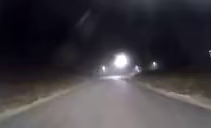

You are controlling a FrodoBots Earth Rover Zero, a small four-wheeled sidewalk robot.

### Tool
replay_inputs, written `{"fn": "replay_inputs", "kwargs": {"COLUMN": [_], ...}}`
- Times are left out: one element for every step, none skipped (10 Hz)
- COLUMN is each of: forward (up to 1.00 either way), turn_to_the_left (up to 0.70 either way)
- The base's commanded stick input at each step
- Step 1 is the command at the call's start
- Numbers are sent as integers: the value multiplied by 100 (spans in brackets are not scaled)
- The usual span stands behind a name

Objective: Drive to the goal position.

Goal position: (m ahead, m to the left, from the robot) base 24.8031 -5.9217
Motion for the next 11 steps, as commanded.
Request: {"fn": "replay_inputs", "kwargs": {"forward": [100,100,100,100,100,100,100,100,100,100,100], "turn_to_the_left": [3,3,3,3,3,4,4,4,4,8,12]}}
